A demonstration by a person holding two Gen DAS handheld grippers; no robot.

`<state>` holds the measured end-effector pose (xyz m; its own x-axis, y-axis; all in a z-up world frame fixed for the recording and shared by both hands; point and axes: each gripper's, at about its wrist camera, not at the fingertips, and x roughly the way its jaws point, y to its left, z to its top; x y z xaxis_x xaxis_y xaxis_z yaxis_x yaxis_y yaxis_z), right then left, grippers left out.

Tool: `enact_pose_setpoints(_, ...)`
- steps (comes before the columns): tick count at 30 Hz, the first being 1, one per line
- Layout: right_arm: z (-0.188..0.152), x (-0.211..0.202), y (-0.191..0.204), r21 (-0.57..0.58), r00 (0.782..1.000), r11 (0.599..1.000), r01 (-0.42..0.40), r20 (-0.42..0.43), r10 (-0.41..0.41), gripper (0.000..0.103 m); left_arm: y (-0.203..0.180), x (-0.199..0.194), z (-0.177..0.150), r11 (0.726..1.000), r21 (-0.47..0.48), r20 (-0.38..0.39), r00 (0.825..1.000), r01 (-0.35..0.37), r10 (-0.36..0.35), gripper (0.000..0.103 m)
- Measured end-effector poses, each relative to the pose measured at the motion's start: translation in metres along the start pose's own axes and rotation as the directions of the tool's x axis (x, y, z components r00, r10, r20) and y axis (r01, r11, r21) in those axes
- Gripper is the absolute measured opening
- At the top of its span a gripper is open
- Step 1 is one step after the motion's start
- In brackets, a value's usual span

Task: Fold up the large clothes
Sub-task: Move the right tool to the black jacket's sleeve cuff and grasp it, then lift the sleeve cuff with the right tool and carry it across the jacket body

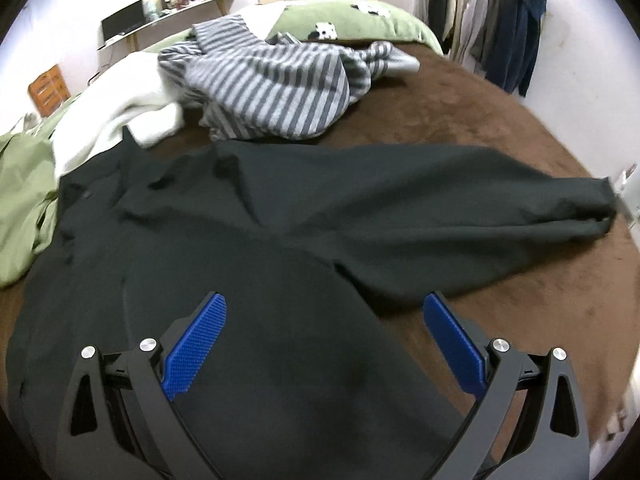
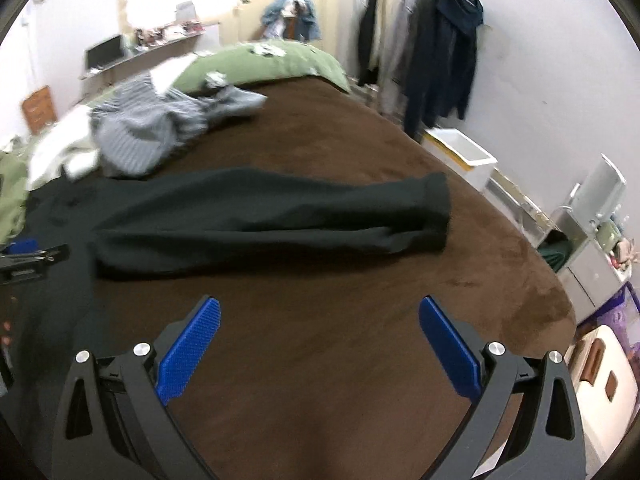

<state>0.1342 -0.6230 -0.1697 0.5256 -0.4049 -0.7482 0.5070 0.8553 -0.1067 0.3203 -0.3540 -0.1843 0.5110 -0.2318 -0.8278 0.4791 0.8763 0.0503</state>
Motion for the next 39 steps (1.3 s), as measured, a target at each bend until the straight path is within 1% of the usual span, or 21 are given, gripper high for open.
enact_pose_setpoints(1, 0.003, 0.013, -0.011, 0.022, 1.000, 1.000, 0.010, -0.006, -0.010, 0.098, -0.002, 0.014, 0.004, 1.000, 0.021, -0.007, 1.000, -0.017, 0.017, 0.097)
enact_pose_setpoints(3, 0.008, 0.038, -0.029, 0.066, 1.000, 0.998, 0.002, -0.024, -0.001, 0.098, -0.004, 0.035, 0.008, 0.999, 0.046, -0.028, 0.999, -0.029, 0.030, 0.097)
enact_pose_setpoints(6, 0.014, 0.070, -0.049, 0.079, 0.999, 0.997, 0.006, -0.043, -0.003, 0.098, -0.008, 0.060, 0.012, 0.998, 0.059, -0.053, 0.998, -0.036, 0.039, 0.097)
enact_pose_setpoints(8, 0.019, 0.086, -0.063, 0.117, 0.998, 0.993, -0.028, -0.047, 0.034, 0.098, -0.010, 0.074, 0.013, 0.998, 0.055, -0.073, 0.997, -0.026, 0.030, 0.097)
enact_pose_setpoints(11, 0.021, 0.112, -0.089, 0.220, 0.991, 0.970, -0.101, -0.060, 0.116, 0.098, -0.016, 0.095, 0.011, 0.997, 0.071, -0.104, 0.994, -0.033, 0.041, 0.098)
enact_pose_setpoints(13, 0.019, 0.126, -0.104, 0.302, 0.982, 0.942, -0.146, -0.069, 0.175, 0.095, -0.017, 0.103, 0.008, 0.997, 0.065, -0.106, 0.994, -0.035, 0.041, 0.098)
enact_pose_setpoints(14, 0.015, 0.132, -0.112, 0.352, 0.974, 0.918, -0.181, -0.064, 0.217, 0.093, -0.017, 0.102, 0.007, 0.998, 0.057, -0.100, 0.994, -0.031, 0.037, 0.098)
enact_pose_setpoints(16, 0.006, 0.135, -0.119, 0.433, 0.960, 0.872, -0.227, -0.050, 0.275, 0.092, -0.015, 0.102, 0.006, 0.999, 0.046, -0.095, 0.995, -0.018, 0.022, 0.098)
enact_pose_setpoints(18, -0.005, 0.138, -0.125, 0.508, 0.943, 0.813, -0.284, -0.006, 0.333, 0.092, -0.014, 0.100, 0.003, 0.999, 0.046, -0.089, 0.996, -0.010, 0.015, 0.098)
enact_pose_setpoints(19, -0.008, 0.139, -0.126, 0.535, 0.938, 0.791, -0.298, 0.010, 0.347, 0.092, -0.013, 0.100, 0.003, 0.999, 0.048, -0.085, 0.996, -0.009, 0.013, 0.098)
enact_pose_setpoints(20, -0.009, 0.139, -0.126, 0.550, 0.936, 0.778, -0.306, 0.022, 0.352, 0.092, -0.014, 0.098, 0.001, 0.999, 0.049, -0.084, 0.996, -0.008, 0.013, 0.098)
enact_pose_setpoints(21, -0.010, 0.140, -0.128, 0.572, 0.931, 0.756, -0.318, 0.040, 0.362, 0.092, -0.015, 0.097, 0.000, 0.999, 0.048, -0.082, 0.997, -0.008, 0.012, 0.098)
enact_pose_setpoints(25, -0.006, 0.143, -0.133, 0.629, 0.927, 0.704, -0.329, 0.074, 0.368, 0.092, -0.014, 0.097, 0.000, 0.999, 0.049, -0.072, 0.997, -0.011, 0.015, 0.098)
enact_pose_setpoints(28, 0.002, 0.152, -0.136, 0.681, 0.919, 0.647, -0.341, 0.098, 0.382, 0.092, -0.013, 0.098, 0.001, 0.999, 0.048, -0.072, 0.997, -0.016, 0.019, 0.098)
enact_pose_setpoints(31, 0.010, 0.164, -0.140, 0.736, 0.919, 0.589, -0.333, 0.114, 0.377, 0.092, -0.013, 0.098, 0.002, 0.999, 0.049, -0.072, 0.997, -0.015, 0.018, 0.098)
enact_pose_setpoints(33, 0.014, 0.169, -0.141, 0.757, 0.924, 0.572, -0.316, 0.108, 0.367, 0.092, -0.014, 0.098, 0.002, 0.999, 0.048, -0.071, 0.997, -0.013, 0.017, 0.098)
enact_pose_setpoints(34, 0.017, 0.171, -0.140, 0.760, 0.930, 0.579, -0.295, 0.091, 0.355, 0.089, -0.014, 0.098, 0.001, 0.999, 0.048, -0.072, 0.997, -0.015, 0.018, 0.098)
enact_pose_setpoints(36, 0.018, 0.175, -0.140, 0.764, 0.947, 0.602, -0.234, 0.039, 0.318, 0.056, -0.015, 0.098, 0.001, 0.999, 0.047, -0.070, 0.997, -0.013, 0.017, 0.098)
enact_pose_setpoints(37, 0.016, 0.176, -0.141, 0.769, 0.950, 0.599, -0.224, 0.036, 0.310, 0.047, -0.015, 0.097, 0.001, 0.999, 0.047, -0.069, 0.998, -0.013, 0.017, 0.098)
enact_pose_setpoints(38, 0.014, 0.177, -0.142, 0.776, 0.946, 0.585, -0.238, 0.049, 0.320, 0.035, -0.016, 0.097, 0.001, 0.999, 0.048, -0.069, 0.997, -0.015, 0.018, 0.098)
enact_pose_setpoints(39, 0.010, 0.179, -0.143, 0.783, 0.934, 0.559, -0.272, 0.075, 0.349, 0.017, -0.015, 0.097, 0.001, 0.999, 0.047, -0.070, 0.997, -0.015, 0.019, 0.098)
